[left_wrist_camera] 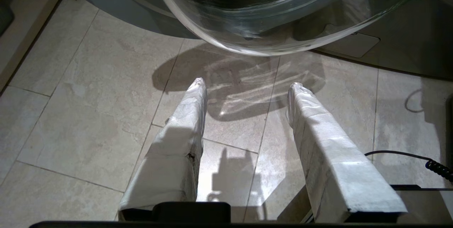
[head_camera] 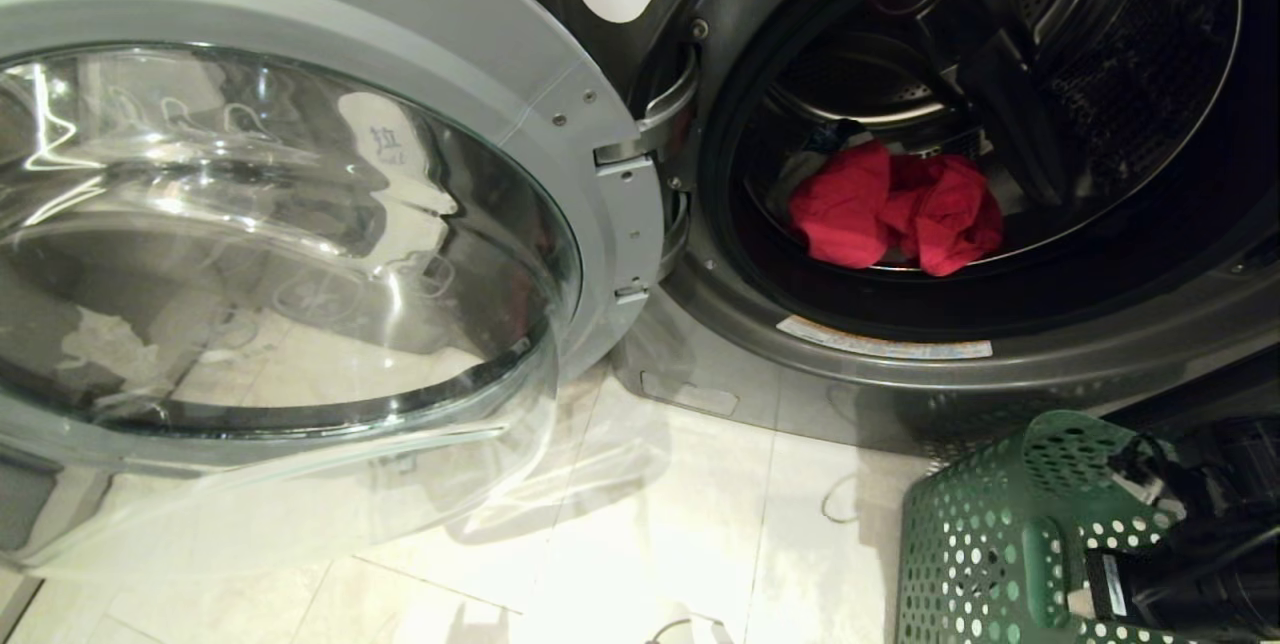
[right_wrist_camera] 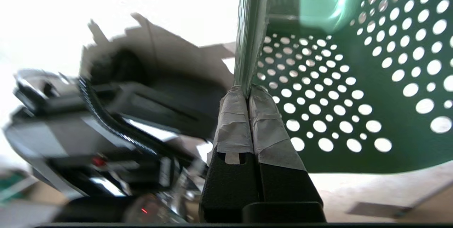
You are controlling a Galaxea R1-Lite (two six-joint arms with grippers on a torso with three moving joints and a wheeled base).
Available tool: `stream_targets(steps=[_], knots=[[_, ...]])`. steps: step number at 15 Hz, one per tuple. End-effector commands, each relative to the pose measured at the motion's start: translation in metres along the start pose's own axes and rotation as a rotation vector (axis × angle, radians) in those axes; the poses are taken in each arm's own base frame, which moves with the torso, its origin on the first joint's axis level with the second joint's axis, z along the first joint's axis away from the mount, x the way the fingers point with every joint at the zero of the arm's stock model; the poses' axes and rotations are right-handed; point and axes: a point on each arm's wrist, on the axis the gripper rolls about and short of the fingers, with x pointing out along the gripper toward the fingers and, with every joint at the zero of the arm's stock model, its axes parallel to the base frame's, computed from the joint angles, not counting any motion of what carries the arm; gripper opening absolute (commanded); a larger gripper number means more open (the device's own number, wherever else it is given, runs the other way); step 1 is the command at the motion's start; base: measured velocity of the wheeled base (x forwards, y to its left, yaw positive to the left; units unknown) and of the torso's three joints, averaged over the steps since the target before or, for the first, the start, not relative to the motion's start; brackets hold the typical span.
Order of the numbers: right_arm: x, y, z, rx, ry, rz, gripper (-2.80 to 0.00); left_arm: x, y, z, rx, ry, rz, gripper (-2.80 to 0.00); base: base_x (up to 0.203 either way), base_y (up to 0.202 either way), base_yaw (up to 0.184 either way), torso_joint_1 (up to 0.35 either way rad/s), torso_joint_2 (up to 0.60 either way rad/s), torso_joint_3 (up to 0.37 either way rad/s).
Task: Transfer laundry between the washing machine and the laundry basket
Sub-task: Place the clothes into the washing machine
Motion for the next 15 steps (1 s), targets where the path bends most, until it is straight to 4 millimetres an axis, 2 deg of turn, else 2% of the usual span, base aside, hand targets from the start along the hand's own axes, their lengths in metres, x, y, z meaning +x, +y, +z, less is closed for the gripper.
stream_targets(steps=[1, 5, 8, 15], knots=[[0.001, 0.001, 0.005, 0.014, -0.009, 0.002, -2.80, 0.000, 0.000, 0.000, 0.000, 0.002, 0.000, -2.80, 0.000, 0.000, 0.000, 0.000, 0.00, 0.000], [0.003, 0.001, 0.006, 0.002, -0.010, -0.019, -2.80, 0.000, 0.000, 0.000, 0.000, 0.002, 0.000, -2.80, 0.000, 0.000, 0.000, 0.000, 0.00, 0.000], [0.004, 0.006, 0.005, -0.119, -0.018, -0.048, -2.80, 0.000, 0.000, 0.000, 0.000, 0.001, 0.000, -2.80, 0.000, 0.000, 0.000, 0.000, 0.00, 0.000], [0.012, 0.021, 0.013, -0.272, -0.107, -0.072, -2.80, 0.000, 0.000, 0.000, 0.000, 0.001, 0.000, -2.80, 0.000, 0.000, 0.000, 0.000, 0.00, 0.000]])
